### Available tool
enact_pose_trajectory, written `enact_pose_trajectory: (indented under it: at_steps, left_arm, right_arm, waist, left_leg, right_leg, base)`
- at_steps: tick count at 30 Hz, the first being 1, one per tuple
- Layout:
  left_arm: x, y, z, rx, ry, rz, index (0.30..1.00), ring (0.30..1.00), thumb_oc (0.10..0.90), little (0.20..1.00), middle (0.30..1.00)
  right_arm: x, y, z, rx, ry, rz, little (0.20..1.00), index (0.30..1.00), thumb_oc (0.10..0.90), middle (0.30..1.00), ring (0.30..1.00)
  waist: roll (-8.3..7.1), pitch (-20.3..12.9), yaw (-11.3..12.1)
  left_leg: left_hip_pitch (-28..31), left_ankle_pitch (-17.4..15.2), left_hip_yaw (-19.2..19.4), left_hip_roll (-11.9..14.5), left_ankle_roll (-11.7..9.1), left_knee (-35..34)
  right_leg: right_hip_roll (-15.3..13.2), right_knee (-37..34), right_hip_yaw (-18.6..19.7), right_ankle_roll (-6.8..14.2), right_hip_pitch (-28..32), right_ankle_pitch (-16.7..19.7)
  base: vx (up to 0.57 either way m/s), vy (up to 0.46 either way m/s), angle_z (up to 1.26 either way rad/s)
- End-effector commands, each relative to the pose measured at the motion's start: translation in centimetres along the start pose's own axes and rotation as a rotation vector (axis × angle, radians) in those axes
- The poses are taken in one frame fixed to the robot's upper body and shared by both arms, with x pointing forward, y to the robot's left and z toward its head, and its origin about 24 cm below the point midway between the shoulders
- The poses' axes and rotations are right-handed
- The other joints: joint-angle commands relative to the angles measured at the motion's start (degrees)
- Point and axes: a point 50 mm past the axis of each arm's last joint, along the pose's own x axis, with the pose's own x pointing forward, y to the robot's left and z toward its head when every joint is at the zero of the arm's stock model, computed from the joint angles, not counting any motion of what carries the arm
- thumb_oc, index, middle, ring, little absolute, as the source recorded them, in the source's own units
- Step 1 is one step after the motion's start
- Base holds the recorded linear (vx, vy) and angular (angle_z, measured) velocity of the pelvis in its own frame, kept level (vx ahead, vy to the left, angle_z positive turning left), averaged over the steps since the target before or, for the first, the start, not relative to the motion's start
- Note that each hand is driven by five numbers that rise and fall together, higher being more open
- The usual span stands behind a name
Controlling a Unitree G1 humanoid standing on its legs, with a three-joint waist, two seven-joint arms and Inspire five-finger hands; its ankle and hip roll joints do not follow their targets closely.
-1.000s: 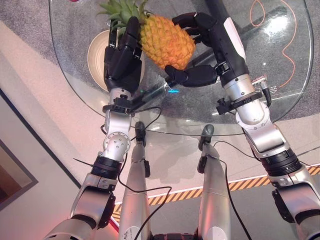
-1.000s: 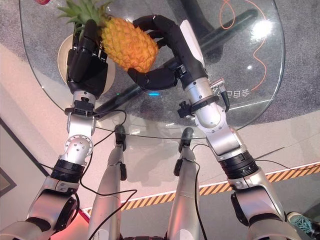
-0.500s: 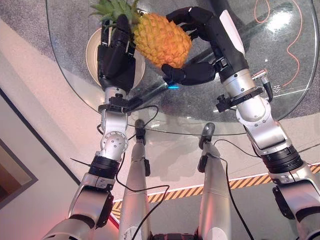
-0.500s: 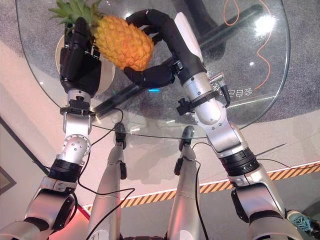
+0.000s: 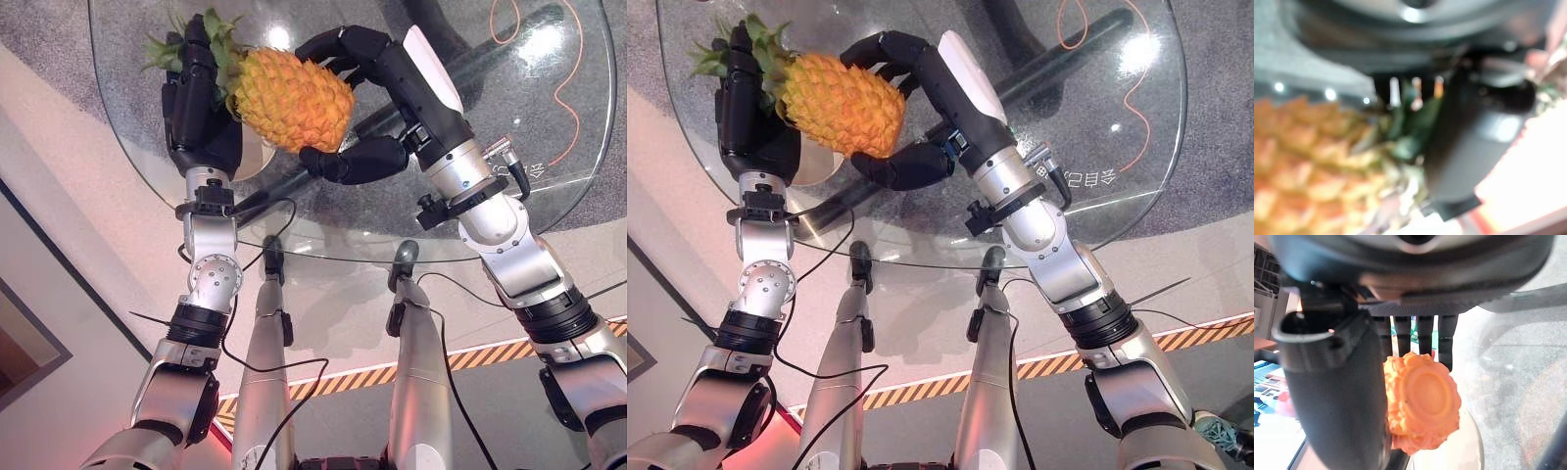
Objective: Pick up the fruit to the plate
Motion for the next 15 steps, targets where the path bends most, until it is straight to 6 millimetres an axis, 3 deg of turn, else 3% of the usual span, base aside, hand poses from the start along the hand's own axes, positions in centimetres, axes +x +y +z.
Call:
enact_pose_trajectory:
  at_steps: [1,8,9,10,11,12,15]
  left_arm:
    - [2.5,-8.0,1.9,-0.016,-0.134,-0.424,0.300,0.300,0.100,0.200,0.300]
    - [2.6,-8.1,2.0,-0.017,-0.139,-0.428,0.300,0.300,0.100,0.200,0.300]
    - [2.6,-8.1,2.0,-0.017,-0.140,-0.428,0.300,0.300,0.100,0.200,0.300]
    - [2.6,-8.1,2.0,-0.018,-0.142,-0.428,0.300,0.300,0.100,0.200,0.300]
    - [2.6,-8.1,2.0,-0.017,-0.142,-0.428,0.300,0.300,0.100,0.200,0.300]
    - [2.7,-8.1,2.1,-0.016,-0.144,-0.427,0.300,0.300,0.100,0.200,0.300]
    - [2.7,-8.2,2.2,-0.010,-0.161,-0.423,0.300,0.300,0.100,0.200,0.300]
  right_arm:
    - [1.6,-1.7,4.5,-0.079,-0.236,-0.057,0.200,0.300,0.100,0.300,0.300]
    - [1.7,-2.0,4.6,-0.086,-0.242,-0.086,0.200,0.300,0.100,0.300,0.300]
    - [1.7,-2.1,4.6,-0.086,-0.241,-0.098,0.280,0.368,0.180,0.368,0.368]
    - [1.7,-2.2,4.5,-0.089,-0.240,-0.118,0.499,0.556,0.399,0.556,0.556]
    - [1.6,-2.2,4.4,-0.092,-0.238,-0.134,0.807,0.820,0.707,0.820,0.820]
    - [1.7,-2.4,4.4,-0.090,-0.238,-0.153,0.900,0.900,0.800,0.900,0.900]
    - [1.7,-2.7,4.4,-0.087,-0.244,-0.198,0.900,0.900,0.800,0.900,0.900]
  waist:
    - [-1.29,-1.28,0.69]
    - [-1.20,-1.28,0.68]
    - [-1.23,-1.28,0.70]
    - [-1.22,-1.28,0.70]
    - [-1.23,-1.28,0.67]
    - [-1.23,-1.28,0.70]
    - [-1.13,-1.28,0.59]
  left_leg:
    - [-0.28,-6.29,1.13,-1.33,1.78,6.92]
    - [-0.15,-6.24,1.22,-1.33,1.74,6.64]
    - [-0.21,-6.26,1.20,-1.30,1.73,6.67]
    - [-0.17,-6.24,1.20,-1.29,1.72,6.56]
    - [-0.17,-6.23,1.21,-1.28,1.73,6.54]
    - [-0.13,-6.21,1.28,-1.26,1.75,6.43]
    - [-0.06,-6.24,1.37,-1.31,1.79,6.29]
  right_leg:
    - [2.24,-7.54,-3.69,-0.81,3.77,3.55]
    - [2.20,-7.67,-3.74,-0.75,3.77,3.62]
    - [2.20,-7.67,-3.75,-0.75,3.71,3.62]
    - [2.22,-7.75,-3.76,-0.76,3.76,3.62]
    - [2.23,-7.79,-3.76,-0.76,3.77,3.62]
    - [2.29,-7.91,-3.81,-0.78,3.83,3.63]
    - [2.36,-7.89,-3.78,-0.73,3.76,3.62]
  base:
    - [0.00,0.000,0.00]
    - [0.00,0.000,0.00]
    - [0.00,0.000,0.00]
    - [0.00,0.000,0.00]
    - [0.00,0.000,0.00]
    - [0.00,0.000,0.00]
    - [0.00,0.000,0.00]
